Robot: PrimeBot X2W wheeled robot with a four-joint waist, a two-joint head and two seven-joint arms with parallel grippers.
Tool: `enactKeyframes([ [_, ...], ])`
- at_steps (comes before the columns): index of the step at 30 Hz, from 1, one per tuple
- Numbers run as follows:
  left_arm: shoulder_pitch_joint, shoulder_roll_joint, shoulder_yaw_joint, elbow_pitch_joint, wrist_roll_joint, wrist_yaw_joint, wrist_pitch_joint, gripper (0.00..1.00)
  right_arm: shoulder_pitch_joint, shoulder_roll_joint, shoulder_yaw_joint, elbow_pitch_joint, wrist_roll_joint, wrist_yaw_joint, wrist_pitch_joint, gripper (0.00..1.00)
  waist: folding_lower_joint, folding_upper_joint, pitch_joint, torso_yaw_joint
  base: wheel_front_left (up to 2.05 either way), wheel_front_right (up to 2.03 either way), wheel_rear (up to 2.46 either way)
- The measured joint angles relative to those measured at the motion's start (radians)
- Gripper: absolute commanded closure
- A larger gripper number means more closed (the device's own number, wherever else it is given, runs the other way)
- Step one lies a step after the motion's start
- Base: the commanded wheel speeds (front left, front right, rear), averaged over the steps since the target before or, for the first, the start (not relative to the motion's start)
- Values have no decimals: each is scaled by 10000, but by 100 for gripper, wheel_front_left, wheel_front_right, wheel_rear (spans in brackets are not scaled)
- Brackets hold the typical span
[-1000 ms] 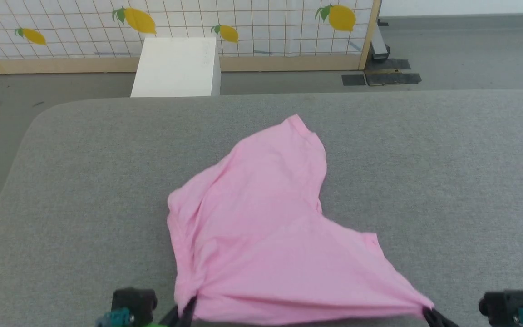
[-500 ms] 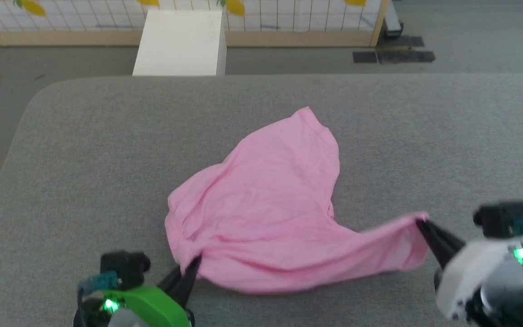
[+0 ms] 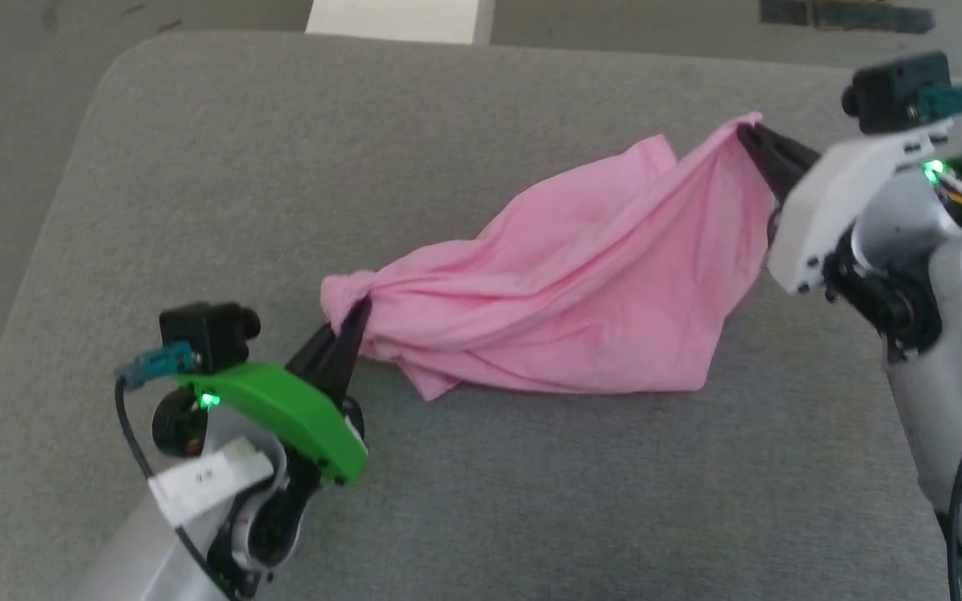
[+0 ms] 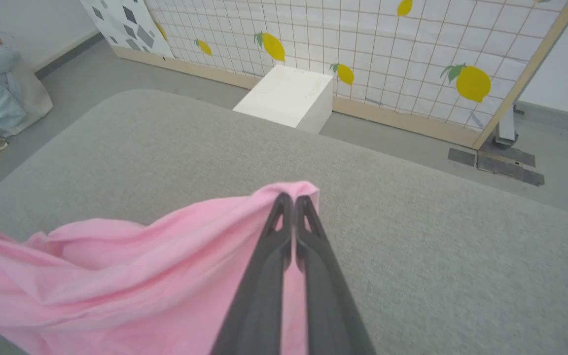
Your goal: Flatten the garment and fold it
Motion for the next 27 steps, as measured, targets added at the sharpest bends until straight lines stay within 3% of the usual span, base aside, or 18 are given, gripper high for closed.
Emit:
enactKeyframes([
  [10, -1557, -1124, 15, 2531, -662, -759, -2, 100, -2368, 23, 1120, 3553, 48, 0, -1089, 100, 1, 0, 934, 765, 0, 0, 0],
  [21, -1766, -1804, 81, 3990, -965, -1325, -593, 100, -2789, 115, 1781, 6172, 230, 0, -3041, 97, 2, 0, 1231, 1171, 0, 0, 0],
  [22, -1763, -1814, 67, 4036, -966, -1361, -617, 79, -2789, 132, 1814, 6351, 313, 2, -3225, 73, 1, 0, 1175, 1168, 0, 0, 0],
  [23, -1760, -1816, 52, 4077, -968, -1417, -625, 62, -2788, 151, 1898, 6485, 360, 2, -3440, 9, 1, 0, 1113, 1161, 0, 0, 0],
  [24, -1749, -1814, 17, 4102, -965, -1425, -671, 2, -2786, 180, 1962, 6589, 395, 2, -3670, 0, 1, 0, 1042, 1155, 0, 0, 0],
  [27, -1664, -1781, -21, 4088, -899, -1409, -874, 0, -2762, 268, 2163, 6719, 644, 2, -4341, 0, 1, 0, 812, 1129, 0, 0, 0],
])
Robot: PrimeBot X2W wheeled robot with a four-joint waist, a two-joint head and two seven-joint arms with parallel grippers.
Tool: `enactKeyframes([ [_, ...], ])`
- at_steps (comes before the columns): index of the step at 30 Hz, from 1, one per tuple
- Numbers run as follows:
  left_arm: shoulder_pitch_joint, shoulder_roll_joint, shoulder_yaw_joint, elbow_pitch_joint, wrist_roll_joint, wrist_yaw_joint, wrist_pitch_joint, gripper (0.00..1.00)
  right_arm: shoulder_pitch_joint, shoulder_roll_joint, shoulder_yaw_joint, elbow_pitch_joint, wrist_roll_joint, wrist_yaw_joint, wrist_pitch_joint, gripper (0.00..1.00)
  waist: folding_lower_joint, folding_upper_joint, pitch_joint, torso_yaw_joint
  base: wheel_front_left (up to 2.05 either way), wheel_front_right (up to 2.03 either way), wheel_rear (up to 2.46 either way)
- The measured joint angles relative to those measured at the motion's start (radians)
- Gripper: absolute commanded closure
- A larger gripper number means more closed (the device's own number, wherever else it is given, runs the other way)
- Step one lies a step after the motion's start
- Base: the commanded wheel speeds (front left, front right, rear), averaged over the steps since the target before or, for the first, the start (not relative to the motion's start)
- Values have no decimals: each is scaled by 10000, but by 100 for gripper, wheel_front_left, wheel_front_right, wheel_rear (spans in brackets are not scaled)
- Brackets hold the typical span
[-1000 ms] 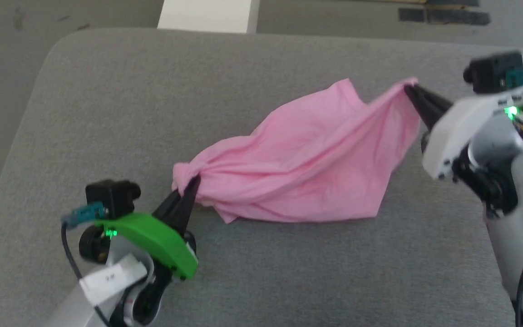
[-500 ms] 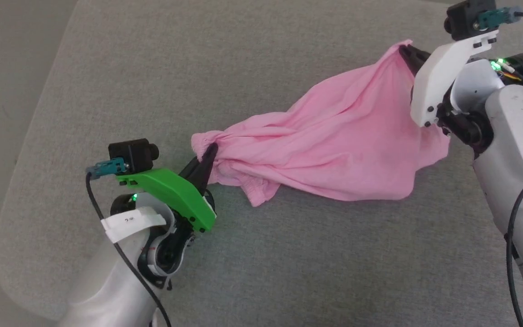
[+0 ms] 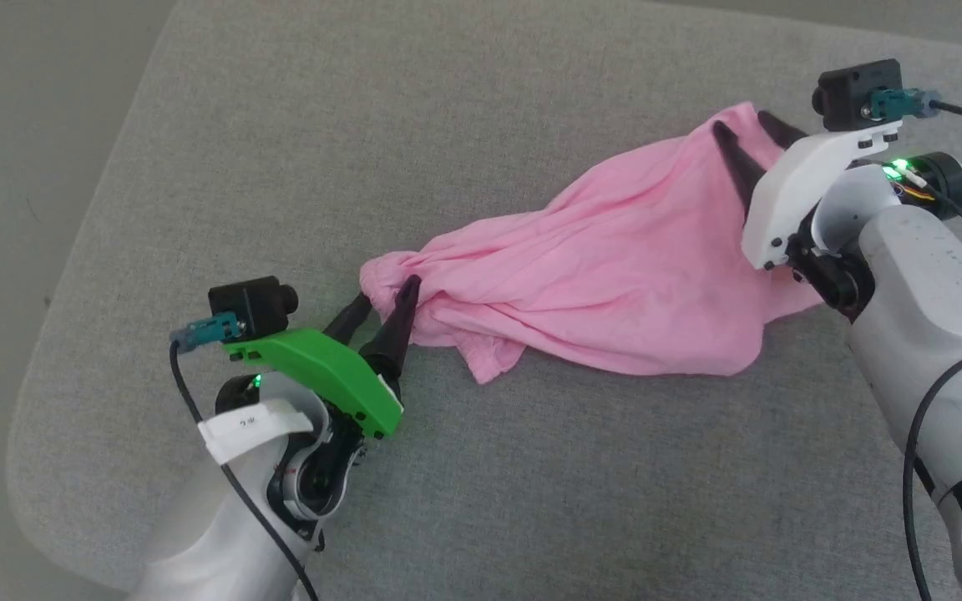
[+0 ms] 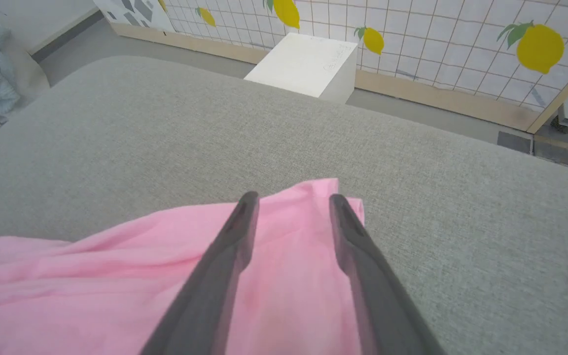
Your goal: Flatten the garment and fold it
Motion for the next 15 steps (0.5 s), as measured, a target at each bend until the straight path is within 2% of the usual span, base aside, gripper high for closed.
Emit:
enactKeyframes([
  [7, 581, 430, 186, -679, 428, 614, -798, 0, 525, -13, 288, -303, 328, 0, -1854, 0, -1, 0, -706, -151, 0, 0, 0],
  [11, 1082, 947, 290, -1369, 949, 1258, -986, 0, 1042, -171, 267, -784, 234, 0, -2602, 0, -1, 0, -1171, -305, 0, 0, 0],
  [15, 1498, 1549, 307, -2155, 1530, 1988, -957, 0, 1771, -320, -88, -1521, -90, 0, -2890, 0, -1, 0, -1608, -512, 0, 0, 0],
])
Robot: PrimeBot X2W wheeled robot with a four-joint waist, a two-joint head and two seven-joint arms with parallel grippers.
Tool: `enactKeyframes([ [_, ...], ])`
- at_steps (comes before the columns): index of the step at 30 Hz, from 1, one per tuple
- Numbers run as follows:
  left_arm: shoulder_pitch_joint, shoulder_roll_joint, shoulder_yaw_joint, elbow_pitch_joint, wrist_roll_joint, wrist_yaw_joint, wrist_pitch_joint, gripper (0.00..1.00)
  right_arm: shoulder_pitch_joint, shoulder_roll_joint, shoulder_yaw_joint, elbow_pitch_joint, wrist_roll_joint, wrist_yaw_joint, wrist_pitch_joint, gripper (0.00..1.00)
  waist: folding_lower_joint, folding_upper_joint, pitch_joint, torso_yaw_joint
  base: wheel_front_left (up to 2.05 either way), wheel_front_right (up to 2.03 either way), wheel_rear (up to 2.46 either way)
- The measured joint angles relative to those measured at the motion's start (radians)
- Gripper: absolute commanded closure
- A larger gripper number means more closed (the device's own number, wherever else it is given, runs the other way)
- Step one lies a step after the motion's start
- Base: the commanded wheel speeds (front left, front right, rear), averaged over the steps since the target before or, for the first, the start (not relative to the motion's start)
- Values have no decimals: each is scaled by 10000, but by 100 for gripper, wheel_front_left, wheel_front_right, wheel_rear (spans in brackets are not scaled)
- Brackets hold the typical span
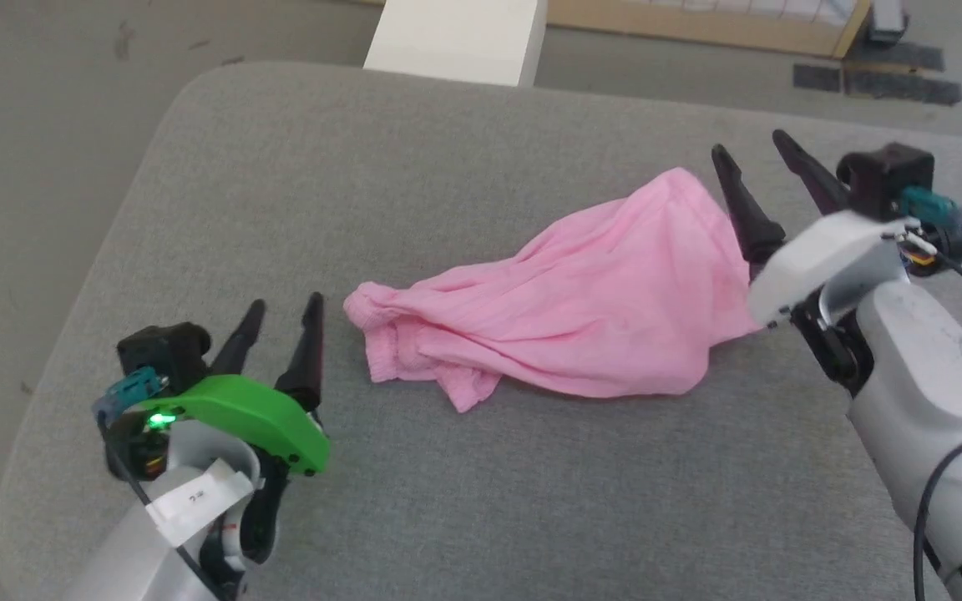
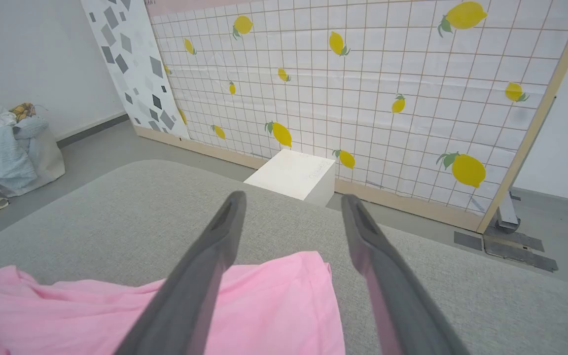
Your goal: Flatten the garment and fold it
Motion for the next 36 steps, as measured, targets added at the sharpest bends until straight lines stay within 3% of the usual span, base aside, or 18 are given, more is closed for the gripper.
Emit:
enactKeyframes([
  [6, 419, 826, -90, -1072, 775, 1011, 328, 0, 1659, -96, -947, -1649, -736, 0, 15, 0, 0, 0, -463, -435, 0, 0, 0],
  [12, 593, 1124, -458, -1569, 951, 1172, 1220, 0, 3832, 52, -2036, -4153, -1647, 0, 1083, 0, 0, 0, -700, -916, 0, 0, 0],
  [17, 510, 1453, -1030, -1714, 815, 646, 2502, 0, 5492, 433, -2715, -6238, -2230, 0, 2351, 0, 0, 0, -733, -1281, 0, 0, 0],
  [23, -127, 1664, -1682, -1400, 606, -48, 3822, 0, 6492, 859, -3057, -7875, -2614, 0, 3327, 0, 0, 0, -578, -1576, 0, 0, 0],
  [36, -1959, 1292, -2888, 1536, 755, -1304, 5639, 0, 6675, 1225, -3093, -9022, -2700, 0, 4048, 0, 0, 0, 323, -1900, 0, 0, 0],
])
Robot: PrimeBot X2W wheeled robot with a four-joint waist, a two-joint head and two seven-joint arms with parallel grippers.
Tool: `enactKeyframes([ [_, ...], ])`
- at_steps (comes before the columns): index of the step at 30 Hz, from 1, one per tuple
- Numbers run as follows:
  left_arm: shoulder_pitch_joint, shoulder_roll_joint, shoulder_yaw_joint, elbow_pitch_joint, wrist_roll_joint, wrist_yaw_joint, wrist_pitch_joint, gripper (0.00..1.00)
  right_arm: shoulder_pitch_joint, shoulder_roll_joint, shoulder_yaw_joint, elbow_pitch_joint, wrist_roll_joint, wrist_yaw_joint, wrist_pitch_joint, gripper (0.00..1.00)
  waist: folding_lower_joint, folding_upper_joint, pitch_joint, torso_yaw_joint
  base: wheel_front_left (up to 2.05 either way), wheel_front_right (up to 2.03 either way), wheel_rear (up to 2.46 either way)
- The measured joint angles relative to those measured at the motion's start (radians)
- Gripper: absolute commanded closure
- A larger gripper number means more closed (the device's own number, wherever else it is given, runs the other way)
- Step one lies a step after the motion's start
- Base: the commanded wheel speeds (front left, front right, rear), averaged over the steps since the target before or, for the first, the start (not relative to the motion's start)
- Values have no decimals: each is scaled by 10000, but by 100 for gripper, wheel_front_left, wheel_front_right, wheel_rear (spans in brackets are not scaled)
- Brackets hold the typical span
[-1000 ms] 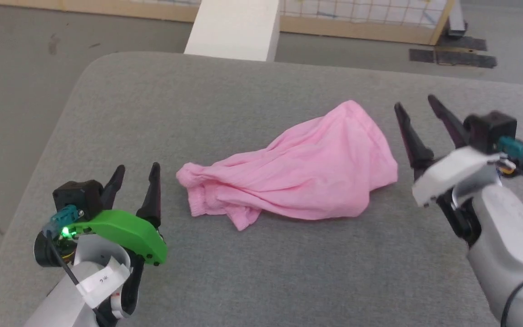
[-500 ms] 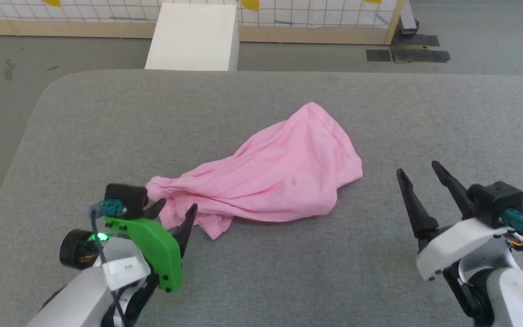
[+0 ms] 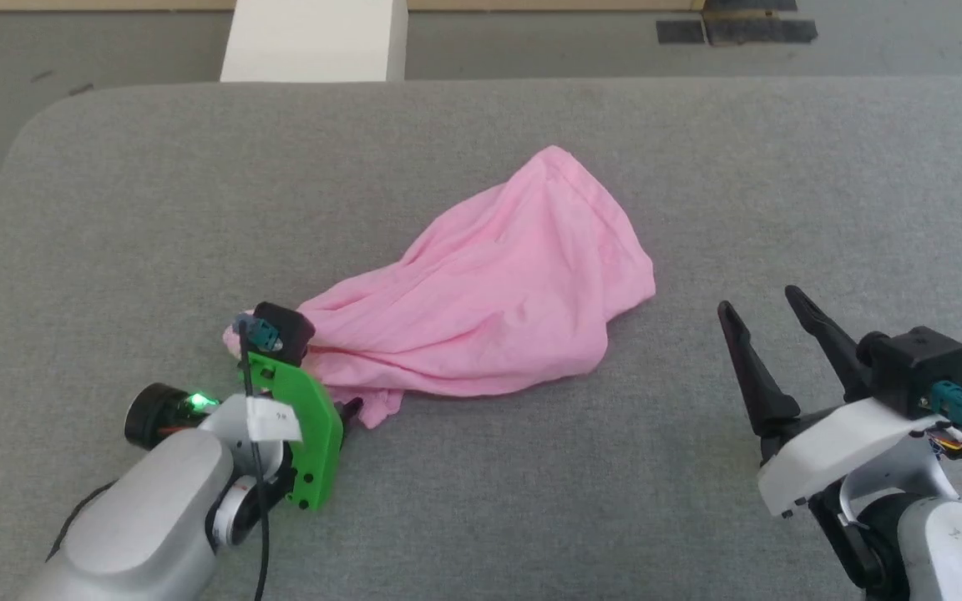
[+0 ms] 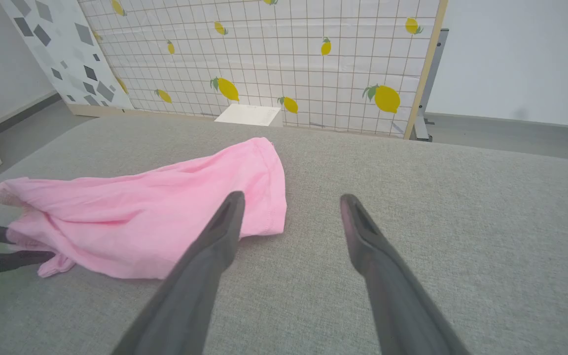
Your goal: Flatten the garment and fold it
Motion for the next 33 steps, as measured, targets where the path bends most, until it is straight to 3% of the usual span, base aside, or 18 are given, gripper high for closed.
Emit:
enactKeyframes([
  [6, -606, -257, -253, 828, -61, -554, 539, 0, -3, 105, -102, -4, 2, 0, 102, 0, 0, 0, 411, -181, 0, 0, 0],
  [8, -792, -276, -309, 1001, -184, -786, 811, 91, -8, 105, -153, 36, 42, 0, 186, 0, 0, 0, 491, -239, 0, 0, 0],
  [9, -836, -286, -320, 1051, -222, -838, 861, 100, -21, 102, -161, 54, 79, 0, 247, 0, 0, 0, 512, -254, 0, 0, 0],
  [12, -882, -470, -343, 1124, -311, -1032, 828, 100, -203, 48, -167, 284, 477, 0, 587, 0, 0, 0, 529, -243, 0, 0, 0],
  [19, -673, -539, -238, 803, -301, -943, -121, 100, -1544, -514, -44, 1597, 1569, 0, 1802, 0, 0, 0, 442, 109, 0, 0, 0],
  [26, -335, -535, -245, -272, -130, -775, -677, 100, -3478, -849, 752, 3864, 2543, -2, 3568, 0, 0, 0, 377, 750, 0, 0, 0],
  [33, -304, -581, -355, -1108, 44, -771, -953, 100, -5354, -989, 1175, 6061, 2514, 0, 4518, 0, 0, 0, 534, 1460, 0, 0, 0],
])
